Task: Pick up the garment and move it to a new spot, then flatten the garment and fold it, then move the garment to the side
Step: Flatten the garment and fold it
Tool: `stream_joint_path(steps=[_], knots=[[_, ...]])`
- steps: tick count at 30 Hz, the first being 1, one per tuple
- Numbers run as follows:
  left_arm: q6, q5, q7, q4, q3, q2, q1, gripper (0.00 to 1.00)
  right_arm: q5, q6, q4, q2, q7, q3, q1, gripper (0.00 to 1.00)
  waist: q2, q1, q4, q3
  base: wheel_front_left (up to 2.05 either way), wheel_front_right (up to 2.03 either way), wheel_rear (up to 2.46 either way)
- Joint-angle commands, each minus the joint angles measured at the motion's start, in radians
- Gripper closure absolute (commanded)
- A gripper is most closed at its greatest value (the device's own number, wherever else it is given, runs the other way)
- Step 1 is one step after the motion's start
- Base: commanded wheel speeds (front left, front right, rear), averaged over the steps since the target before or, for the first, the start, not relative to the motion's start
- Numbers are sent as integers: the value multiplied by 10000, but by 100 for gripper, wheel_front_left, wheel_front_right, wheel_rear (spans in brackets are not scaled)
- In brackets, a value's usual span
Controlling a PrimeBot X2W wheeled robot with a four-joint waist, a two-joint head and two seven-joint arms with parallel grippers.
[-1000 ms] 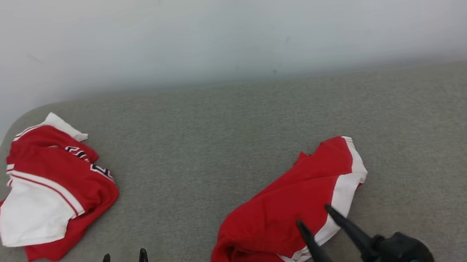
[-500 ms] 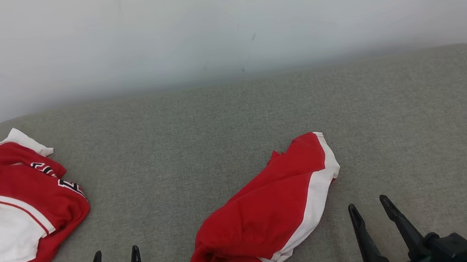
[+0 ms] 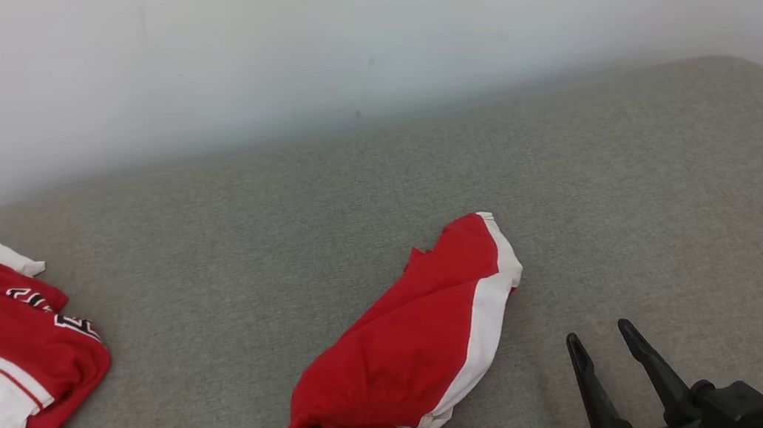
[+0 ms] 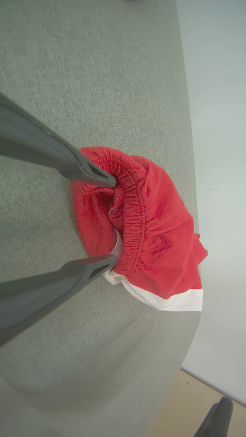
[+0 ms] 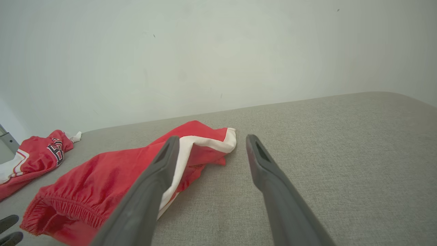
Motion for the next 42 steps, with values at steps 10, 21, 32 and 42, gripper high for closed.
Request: stream_joint_path(steps=[10,21,32,42], knots=[[19,-776,-36,1034,-849,-318,-851,0,41,-22,171,57,-5,287,-491,0,-1,0,-1106,510,0,0,0],[18,-1109,-34,1937,-1226,-393,-1945,0,128,-22,181,61,-5,189,-700,0,-1,0,-1851,951,0,0,0],[18,-847,-36,3182,-1278,-377,-2633,100,163,-22,279,62,-5,161,-799,0,-1,0,-1656,960,0,0,0],[72,-521,-36,2024,-997,-368,-2234,0,291,-22,301,60,-5,60,-637,0,-1,0,-1290,869,0,0,0]])
